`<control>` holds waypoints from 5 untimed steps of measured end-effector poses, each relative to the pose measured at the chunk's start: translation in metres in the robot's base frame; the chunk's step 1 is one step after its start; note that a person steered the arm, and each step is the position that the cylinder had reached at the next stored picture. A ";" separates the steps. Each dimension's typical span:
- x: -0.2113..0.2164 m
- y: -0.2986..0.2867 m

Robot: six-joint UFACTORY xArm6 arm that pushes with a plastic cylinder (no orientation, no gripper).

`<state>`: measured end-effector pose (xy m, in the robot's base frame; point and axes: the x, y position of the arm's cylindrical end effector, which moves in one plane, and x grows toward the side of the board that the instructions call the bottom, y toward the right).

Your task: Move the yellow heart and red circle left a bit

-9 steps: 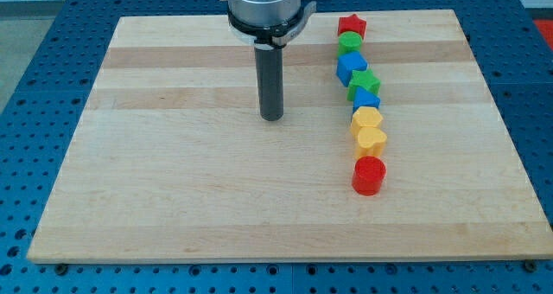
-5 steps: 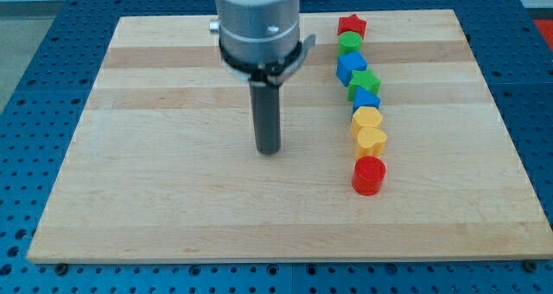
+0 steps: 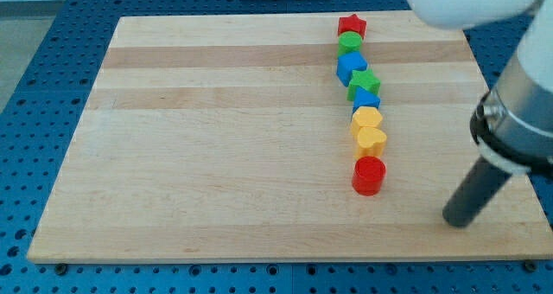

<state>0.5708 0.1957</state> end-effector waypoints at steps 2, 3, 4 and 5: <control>-0.042 -0.001; -0.068 -0.052; -0.071 -0.064; -0.071 -0.062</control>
<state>0.5000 0.1333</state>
